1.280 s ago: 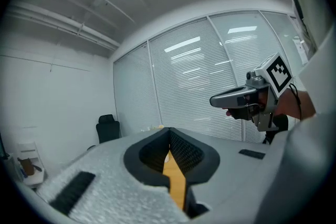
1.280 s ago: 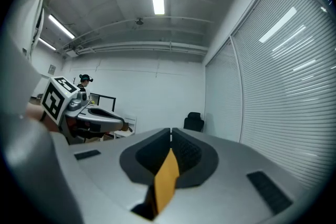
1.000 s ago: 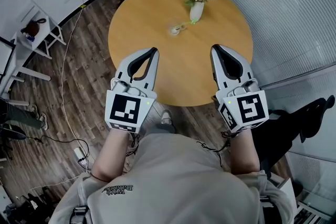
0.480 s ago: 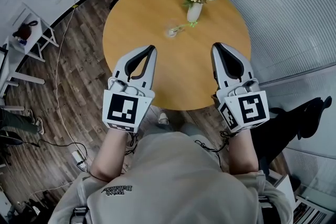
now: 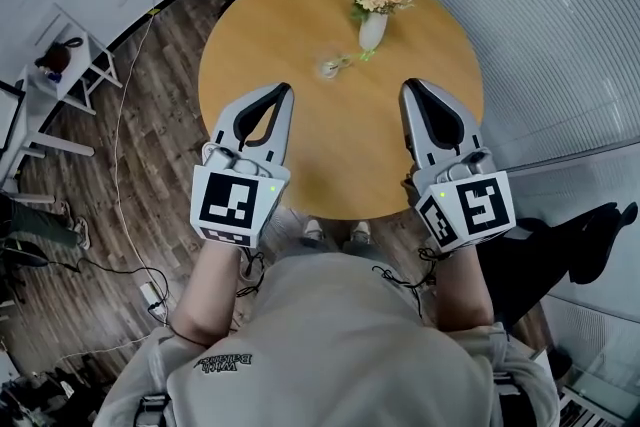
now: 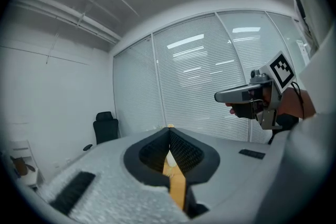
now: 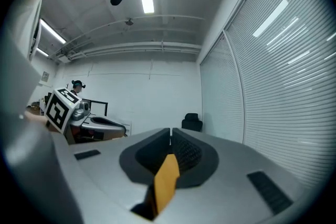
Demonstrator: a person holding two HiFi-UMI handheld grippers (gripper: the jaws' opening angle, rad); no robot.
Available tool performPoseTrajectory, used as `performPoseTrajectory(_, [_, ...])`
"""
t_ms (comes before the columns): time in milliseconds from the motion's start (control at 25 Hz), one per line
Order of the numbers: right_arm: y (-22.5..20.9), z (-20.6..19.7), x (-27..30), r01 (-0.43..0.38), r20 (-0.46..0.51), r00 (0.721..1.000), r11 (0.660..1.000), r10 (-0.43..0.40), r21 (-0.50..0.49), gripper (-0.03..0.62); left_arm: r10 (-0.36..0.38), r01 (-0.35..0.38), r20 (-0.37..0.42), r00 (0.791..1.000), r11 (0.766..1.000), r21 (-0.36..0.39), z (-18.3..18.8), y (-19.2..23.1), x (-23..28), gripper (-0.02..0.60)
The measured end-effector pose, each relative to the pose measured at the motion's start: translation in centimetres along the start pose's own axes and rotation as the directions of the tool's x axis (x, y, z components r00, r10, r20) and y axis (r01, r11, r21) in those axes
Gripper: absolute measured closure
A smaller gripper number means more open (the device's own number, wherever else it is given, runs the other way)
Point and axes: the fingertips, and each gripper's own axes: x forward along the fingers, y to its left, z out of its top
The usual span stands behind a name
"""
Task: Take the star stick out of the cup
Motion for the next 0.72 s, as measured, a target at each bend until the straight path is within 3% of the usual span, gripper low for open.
performPoseTrajectory(400, [-3.1, -0.7, 2.5, 0.005, -0.025, 1.0, 1.0, -0.004, 0.028, 0.556, 0.023, -0.023, -0.004, 1.0, 1.0, -0.004, -0.2, 0.4, 2.3, 0.561])
performPoseTrajectory(560, [-3.8, -0.6, 5.1, -0.005, -0.033, 0.999, 1.0, 0.006, 0.027, 0.489, 0.025, -0.025, -0.008, 1.0, 1.0, 0.019, -0.6, 1.1, 4.1, 0.561])
performPoseTrajectory(720, [-5.0, -1.3, 8.3, -0.011, -0.061, 0.998, 0.999, 0.013, 0.044, 0.466, 0.028, -0.028, -0.004, 1.0, 0.999, 0.017, -0.6, 2.3, 6.3, 0.561])
